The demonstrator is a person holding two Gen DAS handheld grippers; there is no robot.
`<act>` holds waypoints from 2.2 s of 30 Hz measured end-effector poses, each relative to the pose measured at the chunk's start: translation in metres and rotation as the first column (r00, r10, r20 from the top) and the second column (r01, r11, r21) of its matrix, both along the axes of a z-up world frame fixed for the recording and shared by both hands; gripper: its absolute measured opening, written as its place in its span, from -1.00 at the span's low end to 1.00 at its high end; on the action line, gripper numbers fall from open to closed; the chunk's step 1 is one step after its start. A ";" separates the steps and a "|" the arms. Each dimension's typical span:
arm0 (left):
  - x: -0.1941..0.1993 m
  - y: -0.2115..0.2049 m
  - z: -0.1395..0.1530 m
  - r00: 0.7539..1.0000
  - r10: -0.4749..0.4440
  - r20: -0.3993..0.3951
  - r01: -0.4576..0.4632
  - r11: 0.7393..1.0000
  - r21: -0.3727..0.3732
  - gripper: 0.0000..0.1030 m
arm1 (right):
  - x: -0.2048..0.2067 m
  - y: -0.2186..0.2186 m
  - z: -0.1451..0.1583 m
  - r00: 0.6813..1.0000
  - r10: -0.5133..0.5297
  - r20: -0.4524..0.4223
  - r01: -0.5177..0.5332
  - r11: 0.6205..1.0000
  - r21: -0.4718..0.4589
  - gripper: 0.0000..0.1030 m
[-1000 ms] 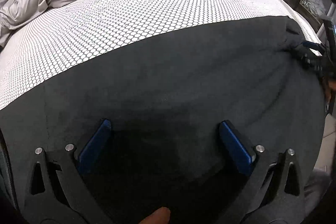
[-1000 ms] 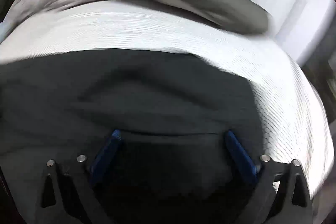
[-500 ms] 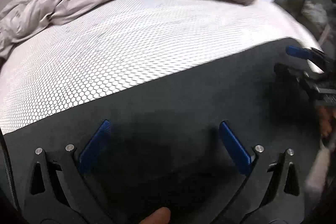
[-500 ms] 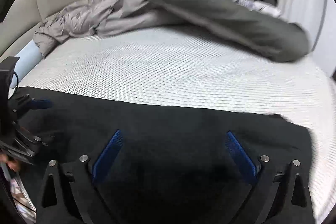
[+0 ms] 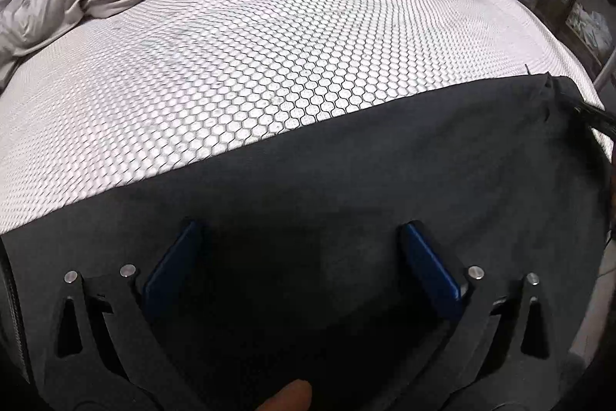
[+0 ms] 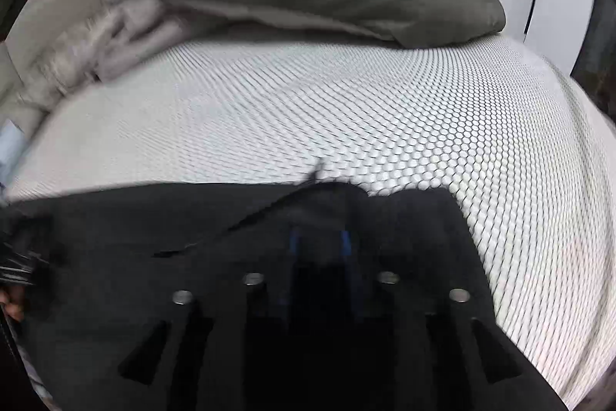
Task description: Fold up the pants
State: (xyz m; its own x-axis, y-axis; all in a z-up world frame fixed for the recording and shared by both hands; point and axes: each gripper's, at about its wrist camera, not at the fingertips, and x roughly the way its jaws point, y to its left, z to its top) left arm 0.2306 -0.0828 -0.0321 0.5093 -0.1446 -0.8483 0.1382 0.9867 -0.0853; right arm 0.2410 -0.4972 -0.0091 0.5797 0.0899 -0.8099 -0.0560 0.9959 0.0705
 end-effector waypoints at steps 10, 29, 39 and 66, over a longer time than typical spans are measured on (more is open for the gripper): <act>-0.093 -0.056 -0.005 0.983 -0.177 0.045 0.179 0.983 -0.039 0.98 | -0.149 0.120 -0.016 0.973 0.223 0.052 -0.225 0.974 0.034 0.69; -0.211 0.139 0.016 0.966 0.177 0.189 -0.171 0.984 -0.051 0.97 | -0.142 0.127 -0.013 0.983 0.127 0.133 -0.120 0.991 -0.055 0.74; -0.178 0.004 -0.015 0.987 -0.073 0.145 0.070 0.997 0.020 1.00 | -0.155 0.189 -0.049 0.909 0.412 0.061 -0.402 0.906 -0.129 0.78; -0.097 0.102 -0.006 0.993 0.111 0.037 -0.114 0.987 0.110 0.98 | -0.076 0.172 -0.062 0.964 0.265 0.009 -0.255 0.936 -0.241 0.93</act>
State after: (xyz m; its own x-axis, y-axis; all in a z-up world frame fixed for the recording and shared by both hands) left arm 0.1334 0.0196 -0.0376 0.5434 0.0099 -0.8394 0.0268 0.9992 0.0291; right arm 0.1645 -0.3250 -0.0706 0.5945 0.0512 -0.8024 -0.3130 0.9340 -0.1723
